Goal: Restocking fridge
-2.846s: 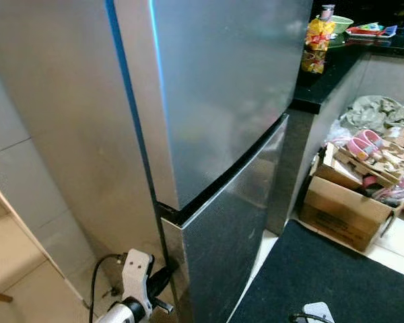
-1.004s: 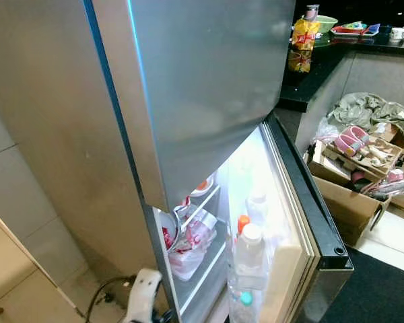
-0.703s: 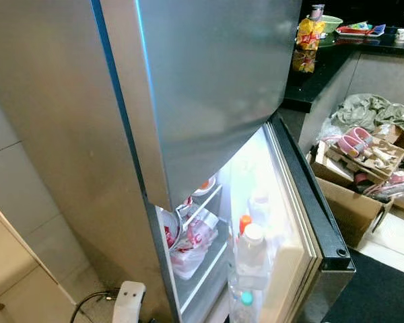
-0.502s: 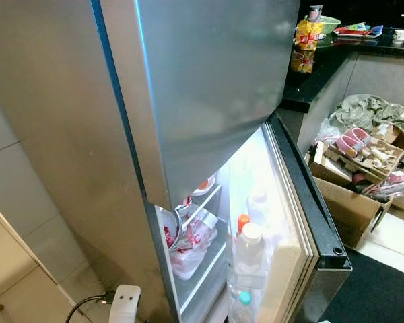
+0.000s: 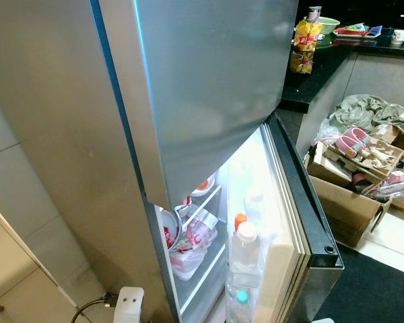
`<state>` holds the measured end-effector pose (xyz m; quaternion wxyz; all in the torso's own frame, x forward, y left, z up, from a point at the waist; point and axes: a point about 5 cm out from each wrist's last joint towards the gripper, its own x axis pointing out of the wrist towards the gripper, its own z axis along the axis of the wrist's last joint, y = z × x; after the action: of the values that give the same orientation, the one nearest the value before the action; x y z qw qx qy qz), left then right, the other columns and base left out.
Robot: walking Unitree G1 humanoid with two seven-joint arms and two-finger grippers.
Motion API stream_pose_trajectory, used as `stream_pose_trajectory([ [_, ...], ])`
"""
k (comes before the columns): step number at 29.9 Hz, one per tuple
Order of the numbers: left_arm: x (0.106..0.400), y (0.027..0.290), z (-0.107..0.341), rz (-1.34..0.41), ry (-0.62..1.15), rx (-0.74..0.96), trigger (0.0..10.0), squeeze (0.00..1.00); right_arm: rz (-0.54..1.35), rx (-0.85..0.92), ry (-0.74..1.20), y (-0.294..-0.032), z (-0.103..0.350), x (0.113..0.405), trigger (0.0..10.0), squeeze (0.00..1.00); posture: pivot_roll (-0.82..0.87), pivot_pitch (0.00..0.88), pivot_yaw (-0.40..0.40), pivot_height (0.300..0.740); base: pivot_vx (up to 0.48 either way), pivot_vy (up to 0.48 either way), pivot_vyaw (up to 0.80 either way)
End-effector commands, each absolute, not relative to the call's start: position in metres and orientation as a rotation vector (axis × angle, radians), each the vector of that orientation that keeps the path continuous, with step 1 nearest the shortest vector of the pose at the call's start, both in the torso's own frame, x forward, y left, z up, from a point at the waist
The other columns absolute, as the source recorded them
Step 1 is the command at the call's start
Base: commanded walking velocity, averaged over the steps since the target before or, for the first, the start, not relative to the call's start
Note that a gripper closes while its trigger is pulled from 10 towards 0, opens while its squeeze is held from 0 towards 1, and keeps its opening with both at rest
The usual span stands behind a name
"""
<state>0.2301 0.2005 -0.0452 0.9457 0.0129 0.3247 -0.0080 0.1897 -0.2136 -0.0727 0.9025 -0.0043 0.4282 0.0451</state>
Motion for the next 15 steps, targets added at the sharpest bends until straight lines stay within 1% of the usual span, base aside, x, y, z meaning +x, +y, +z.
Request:
stream_pose_trajectory([
  [1,0.227,0.198,-0.048,-0.016,0.666,0.020,10.0,0.00,0.077,0.014,0.876,-0.212,-0.073,0.189,10.0,0.00,-0.06,0.075,0.024,0.740,0.000,0.000,0.00],
  [15,0.224,0.187,-0.051,-0.070,0.666,0.023,10.0,0.00,0.057,0.041,0.877,-0.211,-0.074,0.187,10.0,0.00,-0.05,0.083,0.026,0.740,0.000,0.000,0.00],
])
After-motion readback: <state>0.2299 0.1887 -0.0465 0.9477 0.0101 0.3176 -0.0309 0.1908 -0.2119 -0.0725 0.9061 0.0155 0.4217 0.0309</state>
